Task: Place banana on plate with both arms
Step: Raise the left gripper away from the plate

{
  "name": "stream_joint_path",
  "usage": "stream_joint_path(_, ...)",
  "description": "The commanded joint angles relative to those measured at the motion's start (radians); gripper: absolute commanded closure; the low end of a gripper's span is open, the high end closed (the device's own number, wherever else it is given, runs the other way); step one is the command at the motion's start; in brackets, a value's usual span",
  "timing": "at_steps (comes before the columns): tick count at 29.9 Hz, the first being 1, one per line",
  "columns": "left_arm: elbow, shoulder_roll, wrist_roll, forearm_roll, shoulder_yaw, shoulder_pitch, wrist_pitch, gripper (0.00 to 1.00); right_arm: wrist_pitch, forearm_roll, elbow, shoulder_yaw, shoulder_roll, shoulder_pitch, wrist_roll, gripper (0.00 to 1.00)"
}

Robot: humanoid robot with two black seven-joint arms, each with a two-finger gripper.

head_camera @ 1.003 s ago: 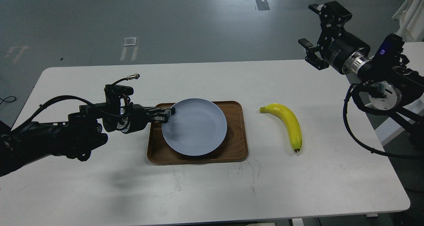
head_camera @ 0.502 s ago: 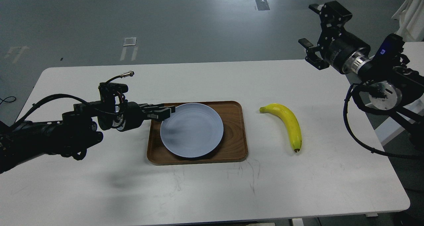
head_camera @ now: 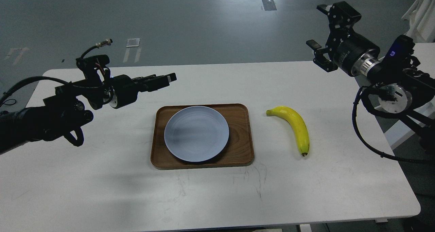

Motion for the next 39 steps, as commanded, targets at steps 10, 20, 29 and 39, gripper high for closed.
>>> stream_joint_path(10,-0.004,-0.003,0.158,-0.607,-0.254,-0.076,-0.128,0.02,0.0,0.0,0.003,0.005,0.0,0.001,0.0,0.0)
stream_joint_path(20,-0.014,-0.027,0.566,-0.98,-0.479,0.007,-0.186,0.02,0.0,0.0,0.026,0.038,0.008,-0.008,0.0,0.0)
stream_joint_path(29,-0.05,-0.076,0.542,-0.948,-0.591,0.197,-0.224,0.02,0.0,0.002,0.029,0.044,0.009,-0.045,0.0,0.0)
stream_joint_path(39,-0.053,-0.096,0.38,-0.85,-0.593,0.249,-0.226,0.02,0.001,0.002,0.029,0.039,0.045,-0.094,0.0,0.0)
